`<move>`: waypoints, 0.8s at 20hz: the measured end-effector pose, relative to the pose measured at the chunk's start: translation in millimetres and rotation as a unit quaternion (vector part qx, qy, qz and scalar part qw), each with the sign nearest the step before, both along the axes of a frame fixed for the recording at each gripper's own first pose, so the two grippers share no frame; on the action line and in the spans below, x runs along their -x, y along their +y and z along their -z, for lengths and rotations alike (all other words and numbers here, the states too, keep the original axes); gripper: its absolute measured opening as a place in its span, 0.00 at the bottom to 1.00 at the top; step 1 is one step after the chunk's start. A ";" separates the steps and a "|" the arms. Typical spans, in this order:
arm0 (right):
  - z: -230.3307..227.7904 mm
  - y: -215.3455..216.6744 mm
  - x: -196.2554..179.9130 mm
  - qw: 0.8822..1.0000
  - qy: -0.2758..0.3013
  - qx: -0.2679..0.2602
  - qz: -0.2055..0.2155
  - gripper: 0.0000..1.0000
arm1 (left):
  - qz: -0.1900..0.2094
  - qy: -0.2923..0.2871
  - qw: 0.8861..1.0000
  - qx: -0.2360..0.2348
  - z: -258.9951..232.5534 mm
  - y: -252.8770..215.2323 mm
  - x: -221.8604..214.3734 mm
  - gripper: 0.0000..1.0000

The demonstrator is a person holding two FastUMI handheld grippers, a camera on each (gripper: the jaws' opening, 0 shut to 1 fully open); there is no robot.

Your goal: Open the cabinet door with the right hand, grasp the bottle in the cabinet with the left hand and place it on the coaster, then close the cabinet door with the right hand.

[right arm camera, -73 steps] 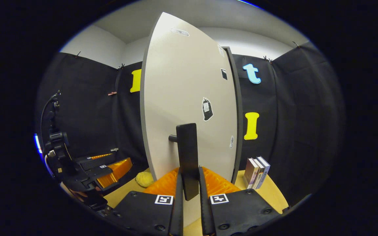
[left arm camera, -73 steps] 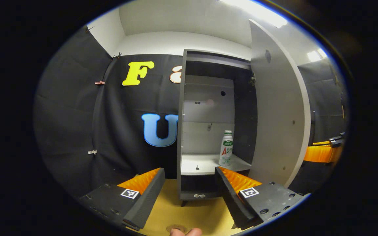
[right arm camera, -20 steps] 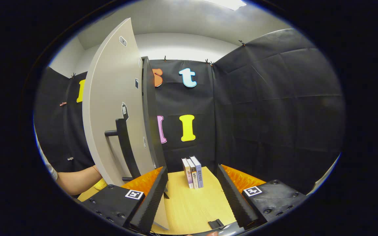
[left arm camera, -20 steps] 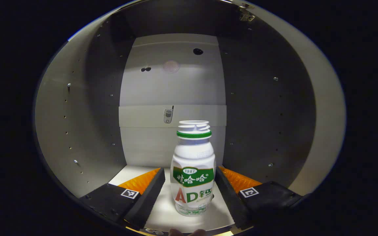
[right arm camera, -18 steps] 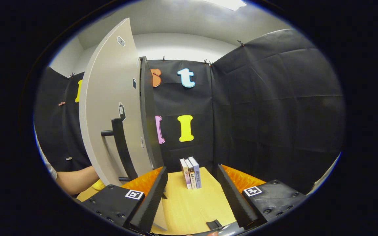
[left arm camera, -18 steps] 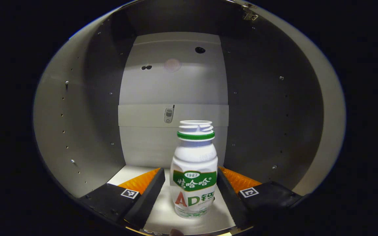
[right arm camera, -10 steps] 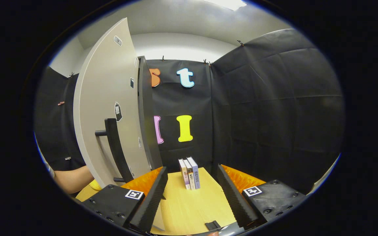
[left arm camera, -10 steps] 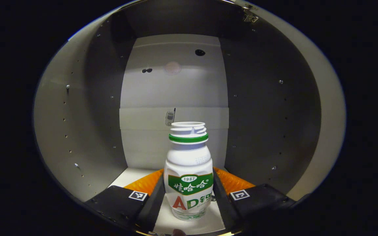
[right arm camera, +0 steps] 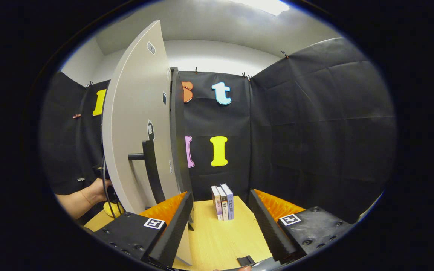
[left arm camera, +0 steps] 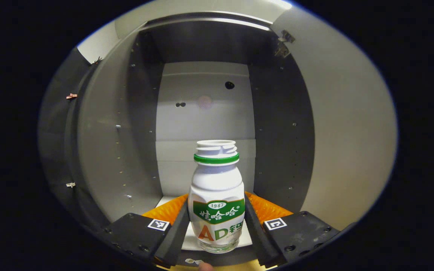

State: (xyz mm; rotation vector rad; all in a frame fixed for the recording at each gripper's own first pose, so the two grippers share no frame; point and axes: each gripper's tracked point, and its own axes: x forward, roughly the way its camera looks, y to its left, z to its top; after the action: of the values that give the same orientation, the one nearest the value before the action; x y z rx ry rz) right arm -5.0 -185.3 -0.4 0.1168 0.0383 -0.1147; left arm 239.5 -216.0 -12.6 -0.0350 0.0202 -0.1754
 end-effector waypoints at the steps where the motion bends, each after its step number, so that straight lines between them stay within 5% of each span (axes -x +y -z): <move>1: -1.7 1.2 -1.5 1.000 -0.003 -0.006 -0.001 0.94 | 0.000 -0.002 1.000 0.004 -1.1 6.3 11.9 0.76; 7: -8.8 17.8 -7.9 1.000 -0.015 -0.010 -0.015 0.94 | -0.020 -0.017 1.000 -0.008 22.8 58.7 80.8 0.76; 16: -20.2 21.0 -5.5 0.999 -0.034 0.022 0.016 0.94 | -0.057 -0.007 0.998 -0.021 124.0 119.5 160.2 0.76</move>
State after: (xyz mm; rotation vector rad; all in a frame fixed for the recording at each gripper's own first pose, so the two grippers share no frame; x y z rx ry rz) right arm 0.4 -164.3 19.9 0.0782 -0.0331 -0.1443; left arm 79.3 -96.5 -136.6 0.0077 0.0081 -0.0603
